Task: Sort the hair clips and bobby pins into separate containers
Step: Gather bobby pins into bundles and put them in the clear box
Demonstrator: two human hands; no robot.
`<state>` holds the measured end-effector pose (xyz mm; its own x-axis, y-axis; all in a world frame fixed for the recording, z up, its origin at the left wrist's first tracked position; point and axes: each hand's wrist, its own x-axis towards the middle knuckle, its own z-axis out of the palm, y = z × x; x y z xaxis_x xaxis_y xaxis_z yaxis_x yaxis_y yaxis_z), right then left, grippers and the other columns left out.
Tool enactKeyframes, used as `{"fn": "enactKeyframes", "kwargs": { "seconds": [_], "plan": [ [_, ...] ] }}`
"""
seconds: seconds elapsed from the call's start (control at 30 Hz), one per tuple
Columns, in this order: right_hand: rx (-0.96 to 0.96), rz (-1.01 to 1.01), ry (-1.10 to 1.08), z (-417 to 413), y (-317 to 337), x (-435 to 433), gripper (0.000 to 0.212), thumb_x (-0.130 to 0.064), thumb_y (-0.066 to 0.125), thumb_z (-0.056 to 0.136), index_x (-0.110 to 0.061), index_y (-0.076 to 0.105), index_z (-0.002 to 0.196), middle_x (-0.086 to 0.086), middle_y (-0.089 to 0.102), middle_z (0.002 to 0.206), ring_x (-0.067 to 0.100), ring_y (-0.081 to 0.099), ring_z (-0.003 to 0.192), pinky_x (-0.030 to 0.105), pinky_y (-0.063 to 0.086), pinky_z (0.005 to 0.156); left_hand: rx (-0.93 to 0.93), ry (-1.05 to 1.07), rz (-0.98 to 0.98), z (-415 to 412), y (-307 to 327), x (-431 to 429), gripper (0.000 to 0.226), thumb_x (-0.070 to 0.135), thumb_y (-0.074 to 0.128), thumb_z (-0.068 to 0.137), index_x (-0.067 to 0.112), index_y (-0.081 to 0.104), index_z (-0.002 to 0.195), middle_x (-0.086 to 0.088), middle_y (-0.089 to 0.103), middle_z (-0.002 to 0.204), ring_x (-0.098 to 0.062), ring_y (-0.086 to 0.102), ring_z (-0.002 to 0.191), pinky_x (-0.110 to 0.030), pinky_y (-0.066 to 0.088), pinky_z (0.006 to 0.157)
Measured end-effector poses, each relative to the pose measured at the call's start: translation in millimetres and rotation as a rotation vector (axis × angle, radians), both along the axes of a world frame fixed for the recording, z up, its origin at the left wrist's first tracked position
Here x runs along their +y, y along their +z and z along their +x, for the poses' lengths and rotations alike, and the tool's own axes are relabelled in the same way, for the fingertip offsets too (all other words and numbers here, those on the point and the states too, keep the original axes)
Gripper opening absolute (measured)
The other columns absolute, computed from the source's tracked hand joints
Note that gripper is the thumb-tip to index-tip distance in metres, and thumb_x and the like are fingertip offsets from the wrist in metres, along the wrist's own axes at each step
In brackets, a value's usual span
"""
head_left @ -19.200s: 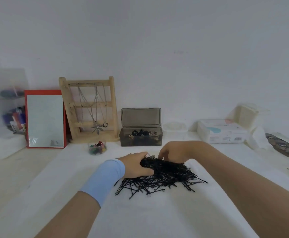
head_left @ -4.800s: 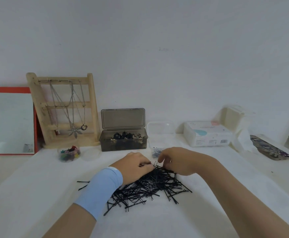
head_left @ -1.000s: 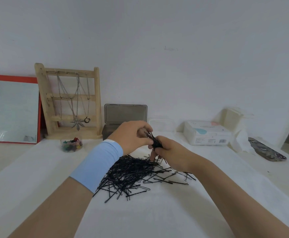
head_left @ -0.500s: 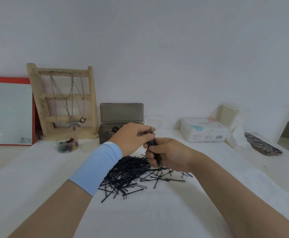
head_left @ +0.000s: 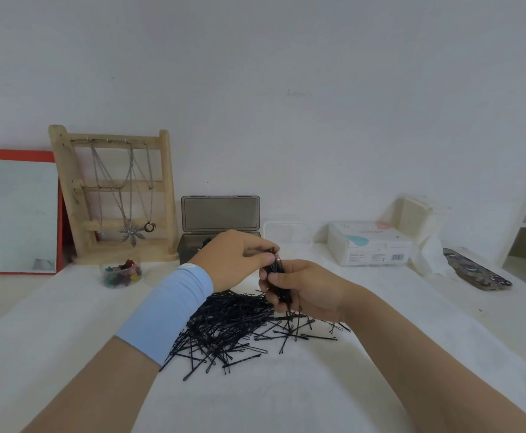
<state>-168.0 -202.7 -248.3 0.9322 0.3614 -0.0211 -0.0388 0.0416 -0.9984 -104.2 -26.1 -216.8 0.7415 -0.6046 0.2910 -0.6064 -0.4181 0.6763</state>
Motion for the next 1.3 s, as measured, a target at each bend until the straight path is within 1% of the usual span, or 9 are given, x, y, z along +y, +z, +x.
{"fn": "enactKeyframes", "kwargs": {
  "seconds": [0.13, 0.43, 0.6, 0.7, 0.8, 0.93, 1.07, 1.17, 1.3],
  "plan": [
    [-0.055, -0.028, -0.022, 3.2, 1.2, -1.0, 0.015, -0.003, 0.042, 0.103, -0.008, 0.056, 0.106, 0.006, 0.055, 0.080, 0.018, 0.049, 0.063, 0.027, 0.036, 0.057, 0.084, -0.073, 0.061, 4.6, 2.0, 6.6, 0.034, 0.026, 0.052, 0.101, 0.033, 0.058, 0.134, 0.028, 0.070, 0.087, 0.000, 0.061, 0.107, -0.035, 0.036, 0.113],
    [0.011, -0.080, 0.057, 1.4, 1.0, -0.3, 0.015, -0.002, 0.040, 0.103, -0.007, 0.054, 0.103, 0.005, 0.049, 0.075, 0.020, 0.049, 0.065, 0.029, 0.040, 0.061, 0.110, -0.115, -0.009, 2.6, -4.8, 3.2, 0.043, 0.013, 0.054, 0.098, 0.050, 0.059, 0.121, 0.018, 0.069, 0.117, 0.004, 0.058, 0.117, -0.034, 0.036, 0.113],
    [0.014, -0.058, 0.016, 1.6, -1.3, -2.3, 0.015, -0.003, 0.041, 0.104, -0.007, 0.053, 0.095, 0.007, 0.049, 0.076, 0.022, 0.052, 0.070, 0.032, 0.043, 0.064, 0.068, -0.126, 0.224, -3.8, 2.3, 1.7, 0.036, 0.036, 0.045, 0.100, 0.048, 0.055, 0.132, 0.039, 0.063, 0.088, 0.009, 0.053, 0.109, -0.027, 0.033, 0.110],
    [-0.015, -0.058, 0.012, 2.0, -0.5, -3.2, 0.016, -0.006, 0.043, 0.103, -0.006, 0.055, 0.092, 0.011, 0.054, 0.082, 0.023, 0.051, 0.072, 0.030, 0.041, 0.061, 0.039, -0.107, 0.266, -8.3, 3.8, -1.5, 0.040, 0.044, 0.041, 0.101, 0.050, 0.044, 0.140, 0.025, 0.065, 0.118, 0.001, 0.050, 0.121, -0.027, 0.032, 0.110],
    [-0.054, -0.004, 0.002, 4.0, 5.4, -5.8, 0.017, -0.007, 0.044, 0.103, -0.004, 0.060, 0.098, 0.012, 0.060, 0.089, 0.021, 0.054, 0.073, 0.028, 0.039, 0.058, -0.060, -0.073, 0.198, -12.6, 3.2, -6.2, 0.040, 0.047, 0.038, 0.100, 0.059, 0.039, 0.139, 0.016, 0.071, 0.094, 0.004, 0.060, 0.100, -0.025, 0.042, 0.098],
    [-0.064, -0.019, 0.010, 2.5, 4.8, -6.2, 0.010, -0.005, 0.044, 0.102, -0.007, 0.052, 0.098, 0.006, 0.053, 0.080, 0.019, 0.050, 0.067, 0.029, 0.040, 0.060, -0.148, -0.069, 0.263, -6.9, 1.1, -4.1, 0.042, 0.043, 0.039, 0.100, 0.046, 0.046, 0.140, 0.020, 0.045, 0.147, 0.002, 0.035, 0.138, -0.032, 0.025, 0.118],
    [-0.059, 0.111, -0.078, -0.1, 11.8, -5.1, 0.016, -0.005, 0.042, 0.103, -0.011, 0.052, 0.093, 0.004, 0.045, 0.074, 0.018, 0.044, 0.062, 0.028, 0.037, 0.060, 0.140, -0.020, -0.069, -9.6, 4.8, -10.0, 0.042, 0.057, 0.041, 0.097, 0.045, 0.051, 0.136, 0.010, 0.059, 0.136, -0.006, 0.052, 0.126, -0.026, 0.036, 0.107],
    [-0.137, 0.284, -0.264, 2.1, 23.0, -5.1, 0.018, -0.003, 0.036, 0.104, -0.012, 0.048, 0.094, 0.004, 0.043, 0.072, 0.017, 0.043, 0.061, 0.027, 0.035, 0.059, 0.631, 0.042, -0.503, -11.1, 13.3, -18.4, 0.042, 0.046, 0.043, 0.102, 0.021, 0.052, 0.135, -0.003, 0.060, 0.135, -0.015, 0.061, 0.114, -0.032, 0.050, 0.095],
    [-0.276, 0.413, -0.447, 5.0, 33.3, -3.7, 0.019, 0.000, 0.034, 0.105, -0.011, 0.047, 0.096, 0.004, 0.044, 0.072, 0.018, 0.043, 0.063, 0.030, 0.035, 0.063, 1.108, -0.003, -0.621, -19.4, 14.6, -19.2, 0.068, 0.050, 0.039, 0.101, -0.007, 0.042, 0.138, -0.025, 0.057, 0.130, -0.036, 0.063, 0.110, -0.043, 0.054, 0.089]
  ]
}}
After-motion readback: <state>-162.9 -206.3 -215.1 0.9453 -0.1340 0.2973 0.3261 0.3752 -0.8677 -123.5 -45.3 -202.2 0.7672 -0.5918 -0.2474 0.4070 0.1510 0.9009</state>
